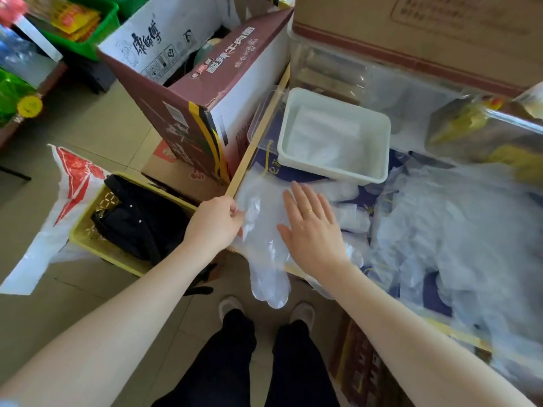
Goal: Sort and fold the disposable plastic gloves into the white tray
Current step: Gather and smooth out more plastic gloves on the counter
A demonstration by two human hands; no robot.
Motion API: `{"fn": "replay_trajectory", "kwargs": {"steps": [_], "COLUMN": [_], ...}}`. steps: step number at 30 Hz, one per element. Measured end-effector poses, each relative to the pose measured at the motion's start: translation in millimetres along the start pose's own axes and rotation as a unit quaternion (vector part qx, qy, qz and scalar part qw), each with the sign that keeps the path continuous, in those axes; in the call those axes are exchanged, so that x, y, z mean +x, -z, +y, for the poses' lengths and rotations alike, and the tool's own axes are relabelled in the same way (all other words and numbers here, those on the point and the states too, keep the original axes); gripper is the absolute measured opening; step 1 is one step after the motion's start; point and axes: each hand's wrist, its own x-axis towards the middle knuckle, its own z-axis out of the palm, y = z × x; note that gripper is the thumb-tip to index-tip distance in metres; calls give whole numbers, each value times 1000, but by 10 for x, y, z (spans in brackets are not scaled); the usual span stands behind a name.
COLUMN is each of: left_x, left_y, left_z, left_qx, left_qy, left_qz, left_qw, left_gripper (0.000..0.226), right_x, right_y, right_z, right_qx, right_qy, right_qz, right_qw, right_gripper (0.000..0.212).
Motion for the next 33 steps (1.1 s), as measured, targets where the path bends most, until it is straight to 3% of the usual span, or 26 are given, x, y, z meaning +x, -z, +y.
{"fn": "replay_trajectory", "kwargs": {"steps": [2,4,6,8,10,13,16,19,21,23,25,28,30,33], "left_x": [-70,-123,-99,-29,17,54,75,27,-13,-25,-34,-72,-115,-143], "left_y": [1,28,19,-47,-154,-274,-273,-331,-406,-451,-454,-495,-560,-682], "left_z": [1,16,30,108,250,361,399,471,533,588,673,808,910,1105], "left_qx": [20,103,226,256,260,259,263,306,342,354,356,321,232,111], "left_qy": [0,-20,-122,-259,-316,-242,-204,-176,-166,-147,-134,-167,-232,-302], "left_qz": [-2,29,89,115,24,-83,-100,-127,-128,-115,-87,0,42,34], "left_qw": [1000,994,962,924,912,932,938,927,916,916,921,932,944,946], "left_gripper": [18,17,45,67,58,56,66,83,95,100,96,76,59,40], "right_x": [-42,-67,-76,-70,-58,-72,-215,-416,-533,-603,-624,-669,-718,-731], "right_y": [-187,-342,-426,-441,-434,-418,-364,-203,-56,34,71,34,-14,-80], "right_z": [-7,62,114,120,118,211,460,779,984,1228,1513,1888,2028,2142], "right_qx": [41,45,40,40,39,34,27,62,132,141,139,122,91,98], "right_qy": [-54,-89,-91,-83,-77,-65,-100,-83,-66,-129,-253,-394,-383,-332], "right_qz": [-94,-109,-96,-98,-99,-113,-117,-124,-45,94,139,34,1,51], "right_qw": [993,989,990,991,991,991,988,987,988,977,947,910,919,937], "right_gripper": [70,75,83,86,85,87,92,76,55,47,47,62,53,27]}}
